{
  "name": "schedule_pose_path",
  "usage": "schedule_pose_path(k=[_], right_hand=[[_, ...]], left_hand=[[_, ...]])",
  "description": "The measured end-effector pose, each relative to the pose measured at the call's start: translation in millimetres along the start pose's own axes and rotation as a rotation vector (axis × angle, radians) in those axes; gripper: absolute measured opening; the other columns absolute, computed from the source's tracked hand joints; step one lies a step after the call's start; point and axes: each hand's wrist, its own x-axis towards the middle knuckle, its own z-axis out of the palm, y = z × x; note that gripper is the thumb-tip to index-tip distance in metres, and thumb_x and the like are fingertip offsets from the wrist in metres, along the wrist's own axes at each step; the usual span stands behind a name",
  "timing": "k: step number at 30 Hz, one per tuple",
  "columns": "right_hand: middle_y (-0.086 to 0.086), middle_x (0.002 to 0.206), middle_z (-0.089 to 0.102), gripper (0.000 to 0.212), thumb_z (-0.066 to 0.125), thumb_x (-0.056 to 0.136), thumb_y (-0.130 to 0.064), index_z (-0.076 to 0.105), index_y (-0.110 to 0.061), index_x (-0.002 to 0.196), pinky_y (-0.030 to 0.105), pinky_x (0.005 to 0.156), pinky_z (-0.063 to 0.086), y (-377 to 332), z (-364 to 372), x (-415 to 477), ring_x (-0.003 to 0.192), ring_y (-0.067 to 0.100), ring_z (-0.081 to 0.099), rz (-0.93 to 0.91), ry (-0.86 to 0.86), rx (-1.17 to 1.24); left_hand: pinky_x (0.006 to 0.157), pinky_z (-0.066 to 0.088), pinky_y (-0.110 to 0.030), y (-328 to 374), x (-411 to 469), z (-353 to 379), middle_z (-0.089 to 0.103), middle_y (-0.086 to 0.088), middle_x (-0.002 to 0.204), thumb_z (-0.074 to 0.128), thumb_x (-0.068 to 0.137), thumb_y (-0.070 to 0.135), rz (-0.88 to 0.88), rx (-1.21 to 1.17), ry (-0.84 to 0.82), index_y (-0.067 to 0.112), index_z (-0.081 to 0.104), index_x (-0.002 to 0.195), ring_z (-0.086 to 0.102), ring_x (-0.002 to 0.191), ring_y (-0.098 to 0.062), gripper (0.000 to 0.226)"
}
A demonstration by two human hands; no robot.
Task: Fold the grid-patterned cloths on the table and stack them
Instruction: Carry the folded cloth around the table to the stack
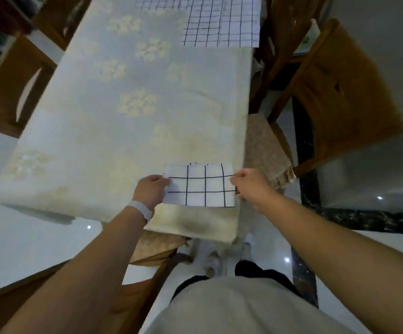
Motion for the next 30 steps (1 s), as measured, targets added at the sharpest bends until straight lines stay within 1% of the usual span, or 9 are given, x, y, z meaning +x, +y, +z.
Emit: schedule_pose_path(k=[4, 7, 11, 15, 18, 21, 25, 27, 30], right_hand=[[0.006, 0.056, 0.05, 0.023, 0.059, 0.087, -0.006, 0.055, -0.015, 0.066, 0.025, 0.047, 0.035, -11, -4, 27, 0.049, 0.018, 0.046, -0.021, -0.093, -0.069], [0.004, 0.059, 0.054, 0.022, 0.061, 0.084, -0.005, 0.056, -0.016, 0.066, 0.029, 0.053, 0.04, -13, -4, 42, 0.057, 0.019, 0.052, -0.042, -0.119, -0.121], [0.008, 0.063, 0.057, 0.018, 0.061, 0.084, -0.005, 0.057, -0.014, 0.069, 0.029, 0.053, 0.042, -7, 0, 54, 0.061, 0.023, 0.055, -0.004, -0.148, -0.135], [0.013, 0.066, 0.06, 0.014, 0.061, 0.083, -0.009, 0.058, -0.011, 0.07, 0.035, 0.059, 0.043, -1, 5, 65, 0.063, 0.024, 0.057, 0.041, -0.139, -0.149], [0.015, 0.074, 0.065, 0.017, 0.061, 0.082, -0.012, 0.056, -0.014, 0.066, 0.041, 0.064, 0.051, 3, 9, 71, 0.071, 0.028, 0.062, 0.063, -0.111, -0.208], [0.015, 0.072, 0.061, 0.017, 0.059, 0.082, -0.009, 0.053, -0.011, 0.066, 0.035, 0.061, 0.047, 6, 14, 72, 0.069, 0.024, 0.059, 0.073, -0.107, -0.241], [0.013, 0.062, 0.054, 0.012, 0.055, 0.077, -0.006, 0.057, -0.011, 0.067, 0.029, 0.056, 0.039, 10, 23, 72, 0.059, 0.02, 0.052, 0.062, -0.104, -0.304], [0.014, 0.063, 0.061, 0.013, 0.056, 0.078, -0.009, 0.06, -0.008, 0.066, 0.029, 0.056, 0.042, 14, 27, 73, 0.059, 0.023, 0.057, 0.073, -0.089, -0.356], [0.015, 0.077, 0.069, 0.014, 0.058, 0.081, -0.013, 0.066, -0.002, 0.078, 0.032, 0.065, 0.05, 18, 32, 73, 0.074, 0.03, 0.066, 0.081, -0.058, -0.402]], left_hand=[[0.071, 0.052, -0.044, 6, 3, 9, 0.067, -0.015, 0.079, 0.064, 0.084, 0.014, -0.021, -0.024, 0.103, 0.013, 0.068, 0.07, 0.063, 0.076, -0.029, 0.014], [0.065, 0.044, -0.037, 4, 5, 15, 0.061, -0.012, 0.071, 0.063, 0.086, 0.012, -0.036, -0.001, 0.144, 0.011, 0.064, 0.069, 0.057, 0.068, -0.024, 0.017], [0.059, 0.036, -0.032, 0, 14, 17, 0.052, -0.009, 0.062, 0.064, 0.084, 0.012, -0.061, 0.048, 0.187, 0.013, 0.057, 0.062, 0.048, 0.062, -0.021, 0.023], [0.059, 0.038, -0.032, -5, 27, 18, 0.052, -0.009, 0.061, 0.066, 0.083, 0.013, -0.081, 0.077, 0.163, 0.013, 0.057, 0.064, 0.048, 0.06, -0.021, 0.021], [0.061, 0.04, -0.032, -9, 37, 17, 0.054, -0.007, 0.062, 0.067, 0.082, 0.016, -0.097, 0.112, 0.134, 0.016, 0.055, 0.06, 0.049, 0.062, -0.021, 0.026], [0.06, 0.038, -0.032, -13, 45, 19, 0.052, -0.006, 0.061, 0.066, 0.084, 0.018, -0.088, 0.186, 0.092, 0.018, 0.049, 0.058, 0.047, 0.061, -0.021, 0.03], [0.062, 0.043, -0.03, -16, 52, 16, 0.059, -0.005, 0.067, 0.063, 0.085, 0.021, -0.069, 0.295, 0.069, 0.016, 0.056, 0.066, 0.053, 0.063, -0.021, 0.021], [0.063, 0.043, -0.03, -20, 56, 14, 0.059, -0.003, 0.067, 0.062, 0.086, 0.021, -0.066, 0.319, 0.053, 0.017, 0.056, 0.067, 0.054, 0.065, -0.021, 0.02], [0.059, 0.04, -0.027, -25, 59, 10, 0.057, -0.002, 0.066, 0.062, 0.086, 0.022, -0.067, 0.331, 0.038, 0.016, 0.055, 0.067, 0.052, 0.062, -0.019, 0.02]])
